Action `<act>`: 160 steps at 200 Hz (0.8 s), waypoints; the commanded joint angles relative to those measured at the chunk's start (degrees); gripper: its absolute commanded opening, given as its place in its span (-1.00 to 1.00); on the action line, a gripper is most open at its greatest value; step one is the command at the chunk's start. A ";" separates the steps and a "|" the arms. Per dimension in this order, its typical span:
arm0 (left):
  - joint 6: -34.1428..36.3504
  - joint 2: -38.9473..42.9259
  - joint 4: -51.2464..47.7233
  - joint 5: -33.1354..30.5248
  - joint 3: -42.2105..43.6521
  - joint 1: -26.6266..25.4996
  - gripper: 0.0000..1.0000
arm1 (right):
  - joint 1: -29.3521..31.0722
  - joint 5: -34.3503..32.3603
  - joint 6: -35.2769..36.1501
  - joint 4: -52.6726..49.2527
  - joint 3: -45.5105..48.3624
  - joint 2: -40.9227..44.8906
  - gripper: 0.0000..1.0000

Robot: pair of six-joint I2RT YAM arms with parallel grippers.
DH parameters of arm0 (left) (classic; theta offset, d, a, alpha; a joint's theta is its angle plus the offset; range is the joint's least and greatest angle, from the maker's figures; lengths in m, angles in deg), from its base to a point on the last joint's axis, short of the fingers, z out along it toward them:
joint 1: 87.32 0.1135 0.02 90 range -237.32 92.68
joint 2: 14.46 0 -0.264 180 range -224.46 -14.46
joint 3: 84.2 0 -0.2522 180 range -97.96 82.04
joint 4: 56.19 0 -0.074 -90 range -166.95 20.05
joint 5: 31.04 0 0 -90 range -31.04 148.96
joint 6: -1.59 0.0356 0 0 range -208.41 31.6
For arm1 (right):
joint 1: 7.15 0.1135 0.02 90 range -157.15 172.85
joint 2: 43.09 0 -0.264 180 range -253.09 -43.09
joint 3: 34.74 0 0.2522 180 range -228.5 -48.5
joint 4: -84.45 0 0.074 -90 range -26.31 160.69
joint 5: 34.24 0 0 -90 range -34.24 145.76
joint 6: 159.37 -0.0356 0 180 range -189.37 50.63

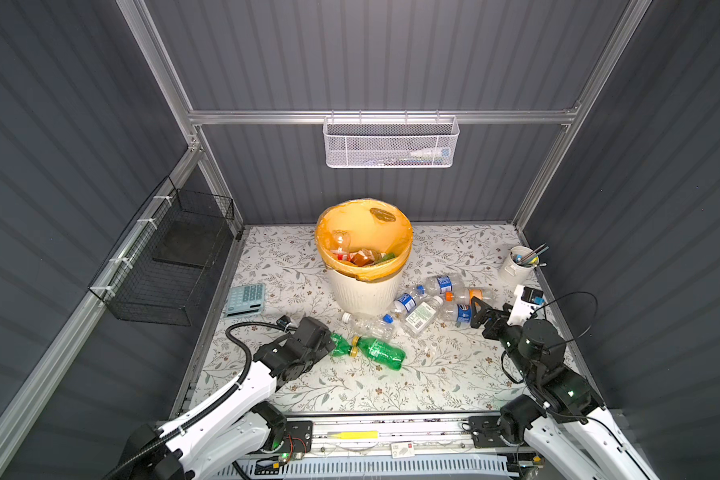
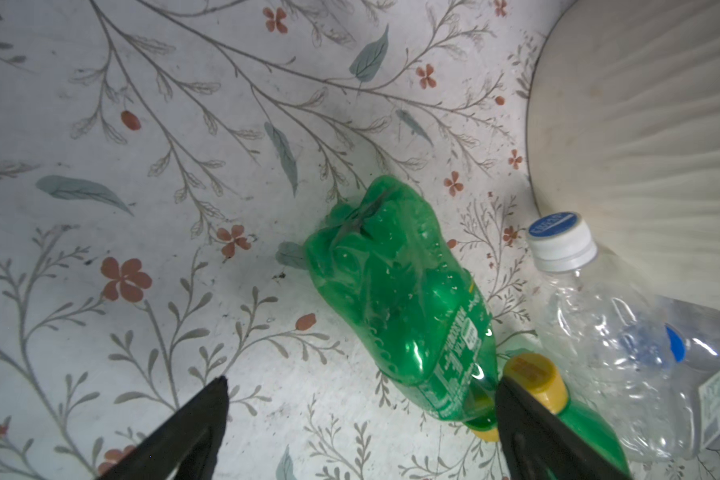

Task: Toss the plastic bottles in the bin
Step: 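Draw the right arm back while the left gripper lowers toward the crushed green bottle, then grasp the crushed green soda bottle with the left gripper and lift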

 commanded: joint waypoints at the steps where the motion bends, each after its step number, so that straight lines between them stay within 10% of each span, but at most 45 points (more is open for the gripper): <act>1: -3.94 -3.10 -0.50 0.32 -3.55 -0.43 1.00 | -1.01 -2.48 0.00 -2.28 1.48 1.16 0.98; 160: -11.91 -26.62 -2.48 -1.57 -15.35 -1.05 1.00 | -16.73 12.87 1.90 -5.24 -1.38 -11.11 0.98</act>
